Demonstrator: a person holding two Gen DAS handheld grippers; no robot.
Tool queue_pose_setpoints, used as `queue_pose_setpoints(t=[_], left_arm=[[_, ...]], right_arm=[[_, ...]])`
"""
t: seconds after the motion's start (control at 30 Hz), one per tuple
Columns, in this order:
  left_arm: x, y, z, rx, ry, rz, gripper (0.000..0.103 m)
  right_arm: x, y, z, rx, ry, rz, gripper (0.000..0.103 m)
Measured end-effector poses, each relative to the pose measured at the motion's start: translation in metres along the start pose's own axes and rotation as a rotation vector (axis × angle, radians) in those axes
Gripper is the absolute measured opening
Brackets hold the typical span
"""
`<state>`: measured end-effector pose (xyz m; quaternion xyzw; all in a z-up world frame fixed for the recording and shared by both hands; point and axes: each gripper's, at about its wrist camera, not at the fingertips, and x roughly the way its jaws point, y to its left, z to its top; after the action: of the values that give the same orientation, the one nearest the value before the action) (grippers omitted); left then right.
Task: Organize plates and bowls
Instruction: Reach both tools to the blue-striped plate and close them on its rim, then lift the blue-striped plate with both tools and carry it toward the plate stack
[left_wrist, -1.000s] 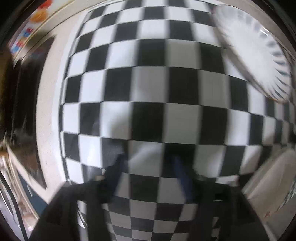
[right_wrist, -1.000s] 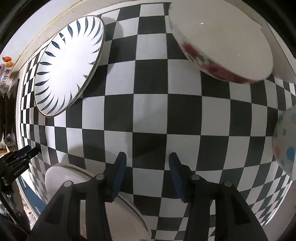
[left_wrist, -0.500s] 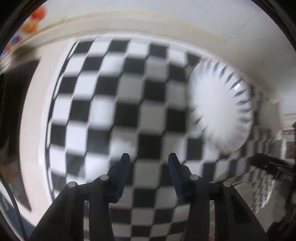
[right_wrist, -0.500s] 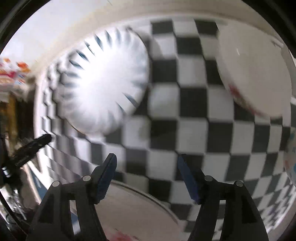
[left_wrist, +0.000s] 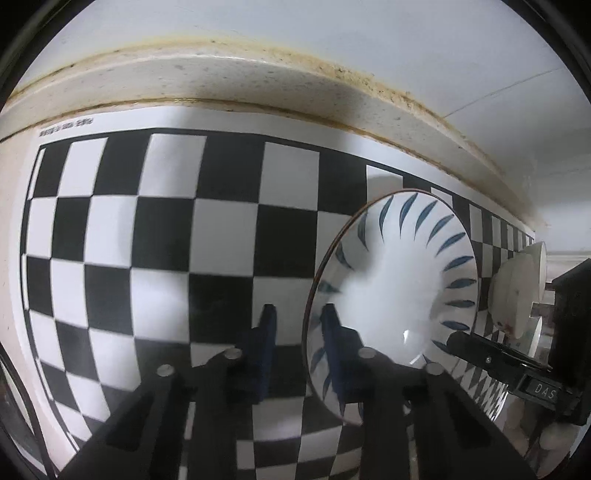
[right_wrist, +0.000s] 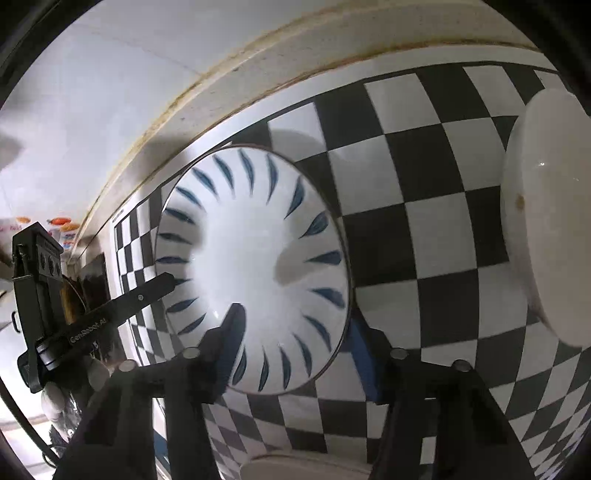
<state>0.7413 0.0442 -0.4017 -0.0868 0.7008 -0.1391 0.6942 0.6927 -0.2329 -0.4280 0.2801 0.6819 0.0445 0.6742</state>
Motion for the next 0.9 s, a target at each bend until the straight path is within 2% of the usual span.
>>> queue_pose_setpoints(t=[0.1, 0.23, 0.27, 0.37, 0.53, 0.6, 0.9], left_arm=[[0.001, 0.002, 0.005, 0.002, 0.009, -0.013, 0.014], [0.001, -0.002, 0.006, 0.01, 0.007, -0.003, 0.012], [0.001, -0.001, 0.006, 0.005, 0.007, -0.004, 0.012], [-0.004, 0.002, 0.004, 0.003, 0.005, -0.002, 0.012], [-0.003, -0.006, -0.005, 0.01, -0.002, 0.017, 0.012], [0.007, -0.022, -0.009, 0.015, -0.006, 0.021, 0.012], [-0.01, -0.024, -0.029, 0.014, -0.035, 0.008, 0.012]], right_arm=[[0.009, -0.004, 0.002, 0.012, 0.002, -0.003, 0.043], [0.019, -0.009, 0.002, 0.02, 0.005, -0.034, 0.018], [0.02, -0.012, 0.002, 0.026, 0.003, -0.036, 0.014], [0.017, -0.02, 0.001, 0.04, -0.005, 0.002, 0.012], [0.014, -0.019, -0.005, 0.014, -0.019, -0.008, 0.012], [0.01, -0.018, -0.009, 0.001, -0.024, -0.009, 0.012], [0.004, -0.002, -0.023, -0.055, -0.052, -0.008, 0.012]])
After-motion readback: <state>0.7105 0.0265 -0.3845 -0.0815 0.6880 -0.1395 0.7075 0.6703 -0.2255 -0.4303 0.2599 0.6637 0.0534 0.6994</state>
